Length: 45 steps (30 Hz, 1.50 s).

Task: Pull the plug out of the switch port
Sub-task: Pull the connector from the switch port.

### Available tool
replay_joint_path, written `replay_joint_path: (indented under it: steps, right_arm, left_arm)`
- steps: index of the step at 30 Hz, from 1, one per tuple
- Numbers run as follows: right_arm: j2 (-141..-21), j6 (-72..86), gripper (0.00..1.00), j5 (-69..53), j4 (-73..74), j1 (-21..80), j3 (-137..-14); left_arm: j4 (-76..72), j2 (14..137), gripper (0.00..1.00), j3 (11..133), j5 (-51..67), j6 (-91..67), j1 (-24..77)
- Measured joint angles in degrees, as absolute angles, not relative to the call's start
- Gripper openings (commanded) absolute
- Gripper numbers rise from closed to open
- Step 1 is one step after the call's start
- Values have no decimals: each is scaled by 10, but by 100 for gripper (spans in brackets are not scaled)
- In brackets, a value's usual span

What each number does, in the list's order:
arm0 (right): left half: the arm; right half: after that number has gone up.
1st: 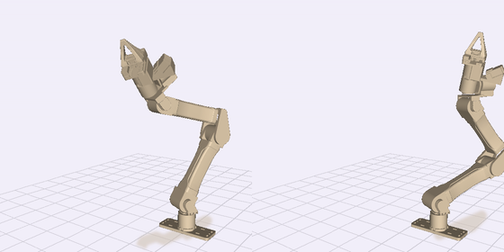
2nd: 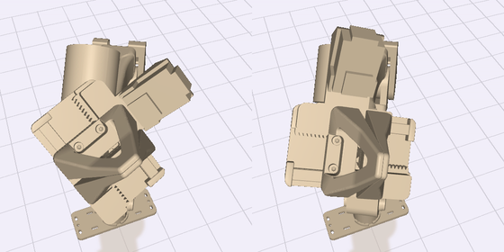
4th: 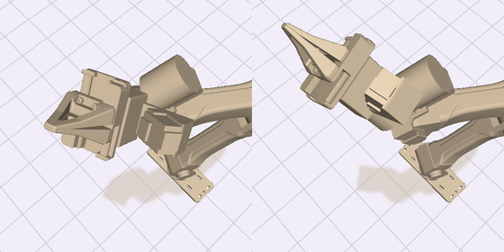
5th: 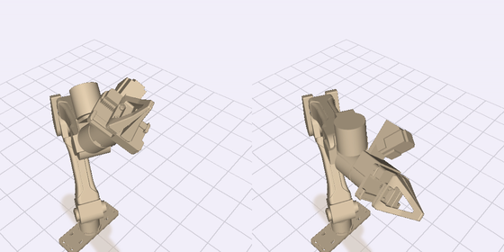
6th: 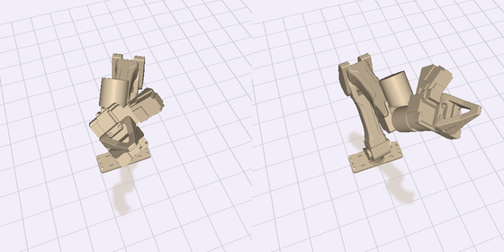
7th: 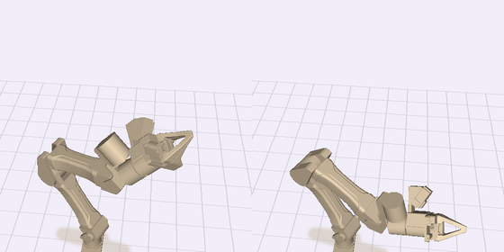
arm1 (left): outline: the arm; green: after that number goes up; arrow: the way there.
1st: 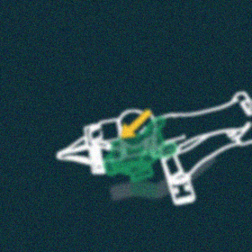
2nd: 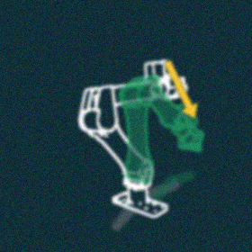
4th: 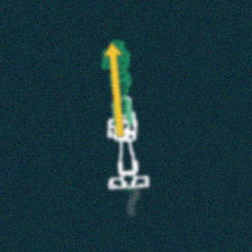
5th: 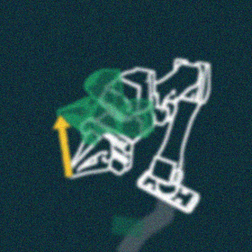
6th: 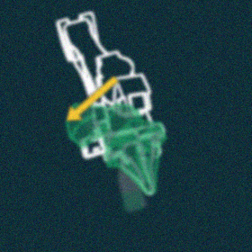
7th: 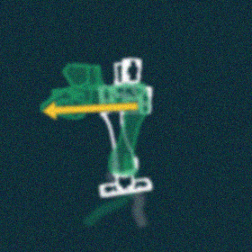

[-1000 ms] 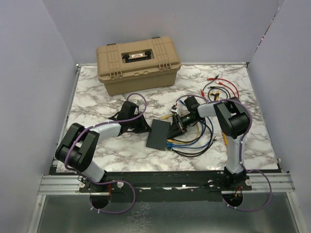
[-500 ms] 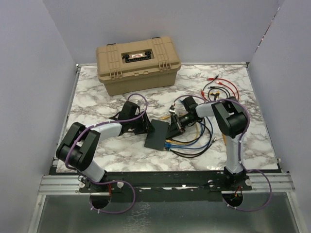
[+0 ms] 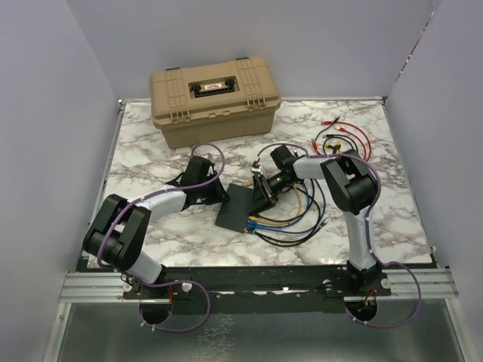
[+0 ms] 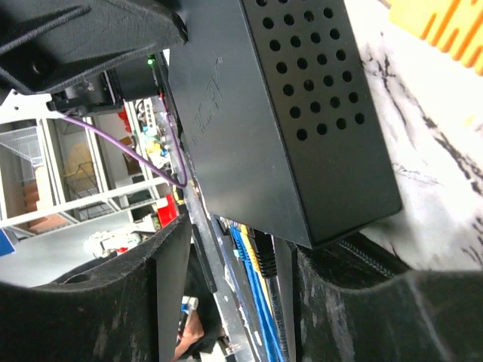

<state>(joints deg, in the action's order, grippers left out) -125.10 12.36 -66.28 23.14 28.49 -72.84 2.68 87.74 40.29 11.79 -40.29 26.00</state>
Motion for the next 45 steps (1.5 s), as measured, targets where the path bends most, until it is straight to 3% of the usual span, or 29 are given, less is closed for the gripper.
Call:
replay_joint_path:
  steps: [3,8,24,30,38,45]
  right_arm:
    - [-1242,126,50,-657,224,281,-717]
    - [-1235,120,32,-656,215,276,-692]
    - [-1246,130,34,-668,196,273,-693]
    - [-1253,131,23,-673,189,273,-696]
    - [-1261,124,20,-673,188,274,-700]
    - [-1269,120,7,-671,206,275,-711]
  left_arm:
    - [28,880,17,403,110,-404,260]
    - [28,889,17,409,109,-407,259]
    - [29,907,17,428,109,-406,258]
    - [30,909,17,432,109,-405,258]
    - [32,915,17,439,109,-404,258]
    - [34,918,15,442,109,-404,257]
